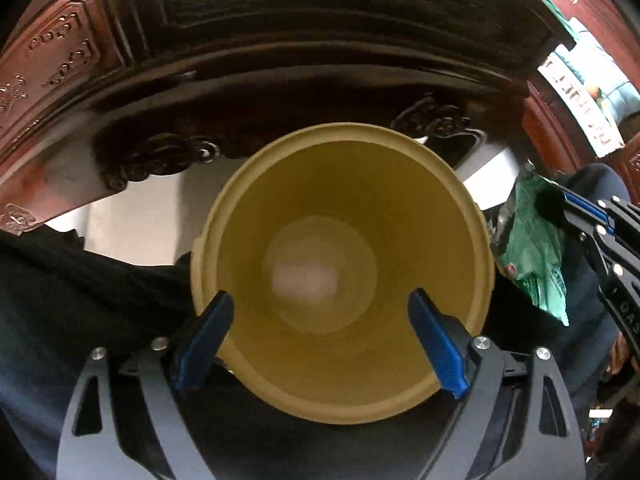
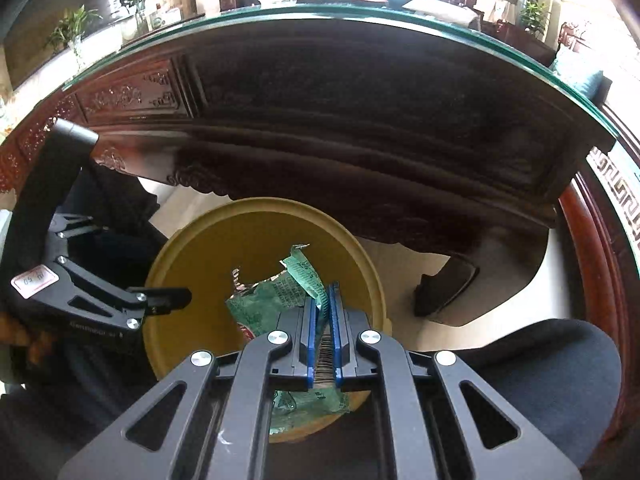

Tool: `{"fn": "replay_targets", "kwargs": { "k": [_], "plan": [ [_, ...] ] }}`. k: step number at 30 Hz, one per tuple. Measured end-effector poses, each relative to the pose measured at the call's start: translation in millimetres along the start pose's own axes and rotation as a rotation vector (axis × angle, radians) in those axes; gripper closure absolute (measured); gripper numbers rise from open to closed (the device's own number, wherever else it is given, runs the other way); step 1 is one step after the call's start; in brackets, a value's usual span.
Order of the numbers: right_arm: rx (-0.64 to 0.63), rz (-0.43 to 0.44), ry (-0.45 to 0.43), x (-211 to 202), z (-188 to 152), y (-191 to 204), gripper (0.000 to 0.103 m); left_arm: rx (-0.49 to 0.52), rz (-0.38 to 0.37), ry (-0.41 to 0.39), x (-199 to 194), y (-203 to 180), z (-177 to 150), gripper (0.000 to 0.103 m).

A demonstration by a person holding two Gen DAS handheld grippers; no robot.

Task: Collect trash
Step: 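Carry both items down to the yellow bin while the left tool releases the foam block, then open the right tool to drop the green wrapper into the yellow bin, then move the left tool to the red foam square and grasp it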

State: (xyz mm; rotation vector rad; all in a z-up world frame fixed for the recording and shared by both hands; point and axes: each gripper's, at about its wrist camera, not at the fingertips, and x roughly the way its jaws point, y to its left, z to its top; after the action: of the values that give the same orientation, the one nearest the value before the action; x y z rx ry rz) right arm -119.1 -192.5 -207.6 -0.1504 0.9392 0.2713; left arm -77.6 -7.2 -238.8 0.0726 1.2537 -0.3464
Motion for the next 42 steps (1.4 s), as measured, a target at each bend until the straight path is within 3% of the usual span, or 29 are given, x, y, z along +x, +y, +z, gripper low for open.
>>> {"fn": "replay_targets", "kwargs": {
  "k": [2,4,6,14,20,21,24,27,31,35,42],
  "plan": [
    [-0.013,0.016,0.009,4,3,3,0.093,-0.009,0.025,-0.009,-2,3,3,0.013],
    [-0.034,0.011,0.003,5,6,7,0.072,-0.019,0.042,-0.017,-5,8,5,0.012],
    [-0.053,-0.003,-0.014,4,8,12,0.065,-0.026,0.053,-0.027,-8,12,8,0.012],
    [-0.034,0.032,-0.061,-9,17,5,0.065,-0.02,0.074,-0.075,-23,10,17,0.012],
    [-0.029,0.037,-0.214,-43,32,2,0.065,-0.011,0.053,-0.187,-64,2,34,0.012],
    [-0.024,0.03,-0.255,-53,38,-1,0.06,-0.006,0.048,-0.215,-73,0,38,0.012],
    [-0.003,-0.016,-0.36,-77,53,-9,0.026,0.027,0.046,-0.305,-103,-13,62,0.011],
    [0.001,-0.089,-0.469,-99,69,-15,0.008,0.035,0.068,-0.393,-128,-24,95,0.007],
    [-0.037,-0.196,-0.574,-121,99,-22,0.008,0.014,0.105,-0.475,-150,-31,148,0.004],
    [-0.098,-0.288,-0.613,-122,120,-29,0.008,0.014,0.145,-0.482,-150,-36,194,0.004],
    [-0.053,-0.237,-0.577,-106,144,-56,0.008,0.05,0.174,-0.398,-118,-40,241,0.004]
  ]
}}
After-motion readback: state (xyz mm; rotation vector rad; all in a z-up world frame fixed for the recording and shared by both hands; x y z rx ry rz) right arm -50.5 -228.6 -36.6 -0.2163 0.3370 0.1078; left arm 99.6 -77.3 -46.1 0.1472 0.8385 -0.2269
